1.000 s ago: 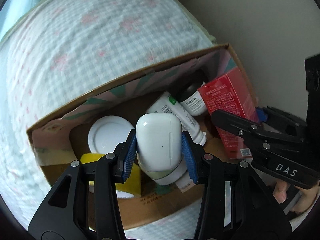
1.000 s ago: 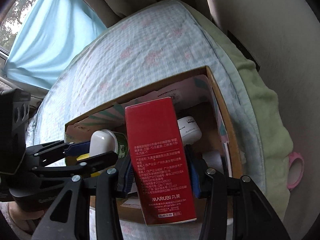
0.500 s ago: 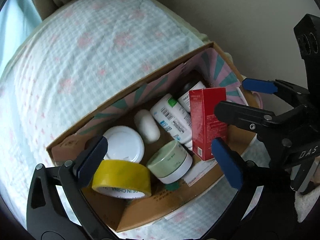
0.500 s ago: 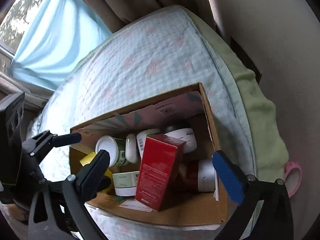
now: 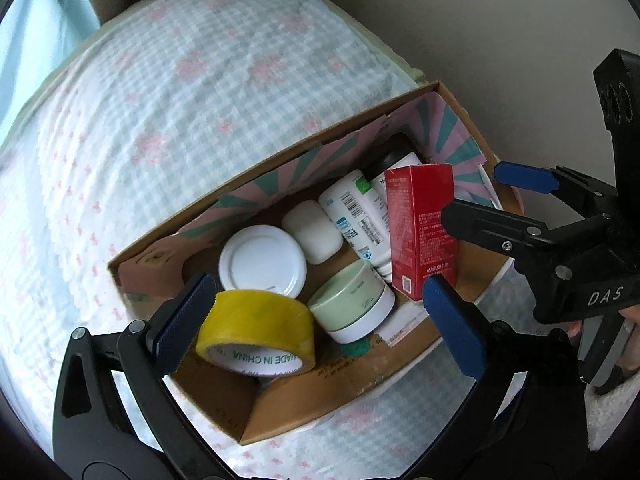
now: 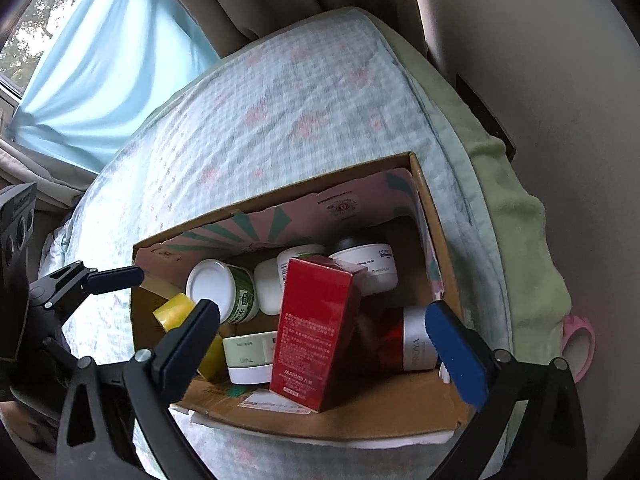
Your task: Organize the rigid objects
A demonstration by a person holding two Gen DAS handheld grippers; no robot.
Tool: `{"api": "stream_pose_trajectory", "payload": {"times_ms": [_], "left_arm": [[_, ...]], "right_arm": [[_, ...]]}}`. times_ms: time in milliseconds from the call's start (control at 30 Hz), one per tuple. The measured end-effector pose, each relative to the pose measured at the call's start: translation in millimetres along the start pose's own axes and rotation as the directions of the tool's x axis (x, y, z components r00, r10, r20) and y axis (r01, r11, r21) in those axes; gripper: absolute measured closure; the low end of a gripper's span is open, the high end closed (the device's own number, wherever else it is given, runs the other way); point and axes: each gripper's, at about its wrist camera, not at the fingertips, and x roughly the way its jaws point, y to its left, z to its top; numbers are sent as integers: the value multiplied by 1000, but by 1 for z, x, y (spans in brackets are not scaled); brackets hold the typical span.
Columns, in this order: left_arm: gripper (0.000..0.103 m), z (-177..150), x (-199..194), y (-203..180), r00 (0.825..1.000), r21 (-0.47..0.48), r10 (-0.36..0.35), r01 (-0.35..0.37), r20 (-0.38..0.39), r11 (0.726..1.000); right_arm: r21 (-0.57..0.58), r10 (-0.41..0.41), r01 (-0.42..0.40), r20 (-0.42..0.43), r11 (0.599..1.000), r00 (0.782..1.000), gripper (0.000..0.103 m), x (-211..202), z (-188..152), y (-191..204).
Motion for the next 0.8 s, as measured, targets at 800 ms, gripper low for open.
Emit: {"api": "stream_pose_trajectory", "payload": {"times_ms": [800], "left_arm": [[0,-164,-306,81,903,-255,154,-52,401,966]], "right_arm": [[-169,-31,91,331,981,943,1,-214,-59,228]]}}
